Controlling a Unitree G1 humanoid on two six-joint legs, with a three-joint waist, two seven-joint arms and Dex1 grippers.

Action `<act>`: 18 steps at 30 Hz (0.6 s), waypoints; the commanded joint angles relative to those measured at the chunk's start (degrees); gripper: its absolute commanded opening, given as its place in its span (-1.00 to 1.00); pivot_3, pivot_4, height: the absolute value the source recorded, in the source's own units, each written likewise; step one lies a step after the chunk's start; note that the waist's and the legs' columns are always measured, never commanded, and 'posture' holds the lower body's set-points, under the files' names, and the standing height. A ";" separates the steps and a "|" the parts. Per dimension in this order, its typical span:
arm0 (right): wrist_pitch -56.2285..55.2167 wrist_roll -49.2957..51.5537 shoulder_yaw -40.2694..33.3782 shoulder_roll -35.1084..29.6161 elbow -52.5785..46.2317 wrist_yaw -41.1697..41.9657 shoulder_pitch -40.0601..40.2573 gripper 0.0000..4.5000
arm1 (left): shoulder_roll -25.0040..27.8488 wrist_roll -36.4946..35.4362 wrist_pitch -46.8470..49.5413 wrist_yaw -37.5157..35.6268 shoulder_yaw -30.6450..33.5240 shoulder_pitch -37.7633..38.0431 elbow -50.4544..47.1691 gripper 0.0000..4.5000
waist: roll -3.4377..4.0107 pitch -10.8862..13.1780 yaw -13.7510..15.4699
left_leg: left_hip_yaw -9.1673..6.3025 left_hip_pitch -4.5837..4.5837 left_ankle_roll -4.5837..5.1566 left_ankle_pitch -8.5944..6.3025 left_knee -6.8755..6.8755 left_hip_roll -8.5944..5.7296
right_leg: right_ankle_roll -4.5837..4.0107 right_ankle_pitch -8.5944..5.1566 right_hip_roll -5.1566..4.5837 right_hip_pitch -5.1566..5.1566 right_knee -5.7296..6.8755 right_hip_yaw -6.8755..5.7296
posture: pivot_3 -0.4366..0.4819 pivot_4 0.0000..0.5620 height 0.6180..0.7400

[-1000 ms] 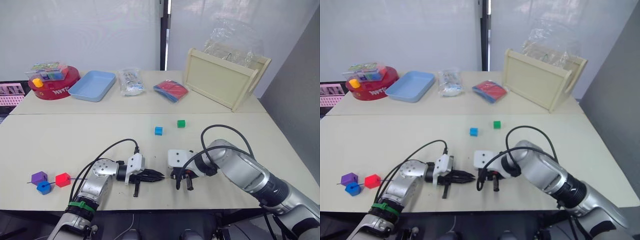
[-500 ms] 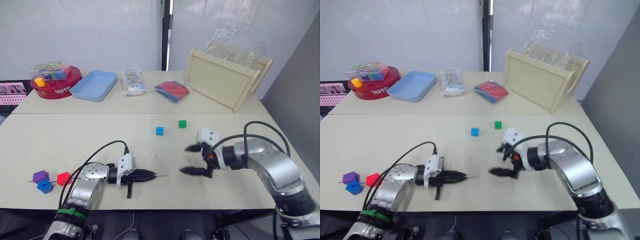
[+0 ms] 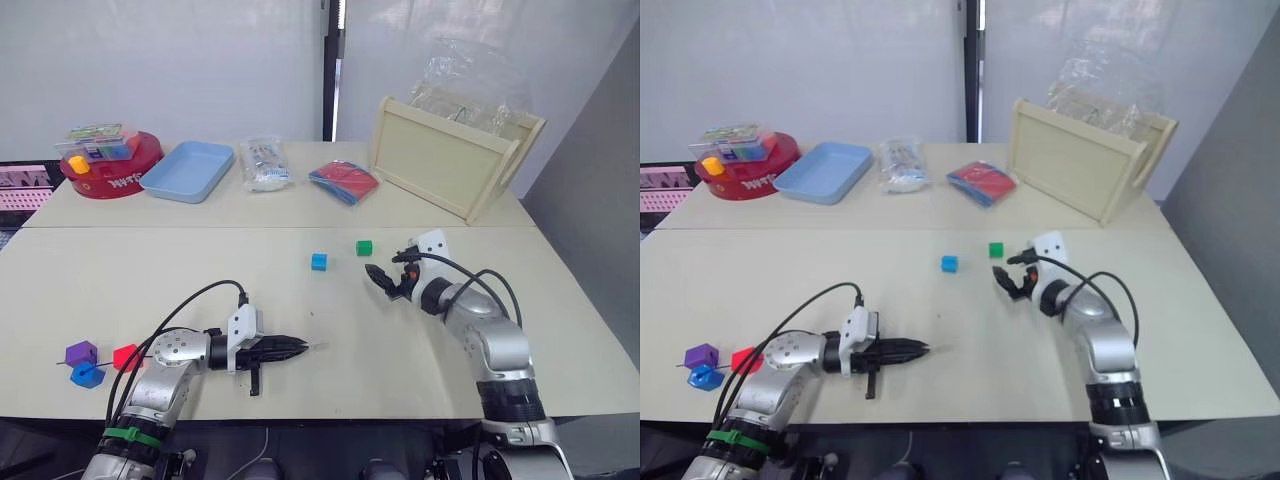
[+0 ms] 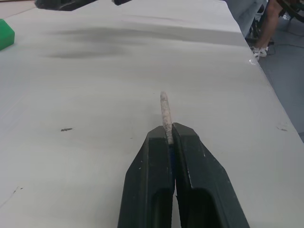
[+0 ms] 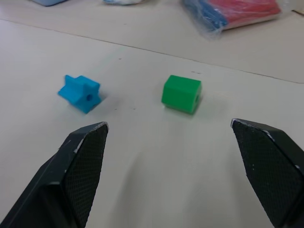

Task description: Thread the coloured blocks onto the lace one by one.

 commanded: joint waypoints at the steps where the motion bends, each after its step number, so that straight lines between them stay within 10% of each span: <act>1: -6.86 -1.78 1.24 1.24 5.89 -1.08 -3.73 0.94 | -0.55 -1.39 0.58 1.56 0.62 0.40 -3.28 -1.00 | 0.01 0.01 -0.28 | 0.00 0.01 0.00 0.00 0.00 0.01 | 0.00 0.00 0.01 0.00 0.00 0.00 | -0.05 -0.47 1.00; 18: -25.51 -4.96 0.52 7.58 44.85 -6.81 -22.29 0.94 | -0.57 -0.65 1.25 4.27 0.29 2.89 -6.21 -1.00 | 0.02 0.00 -1.03 | 0.01 0.16 -0.22 0.13 -0.23 0.01 | -0.01 0.01 -0.01 0.00 0.06 0.03 | -0.05 -0.47 1.00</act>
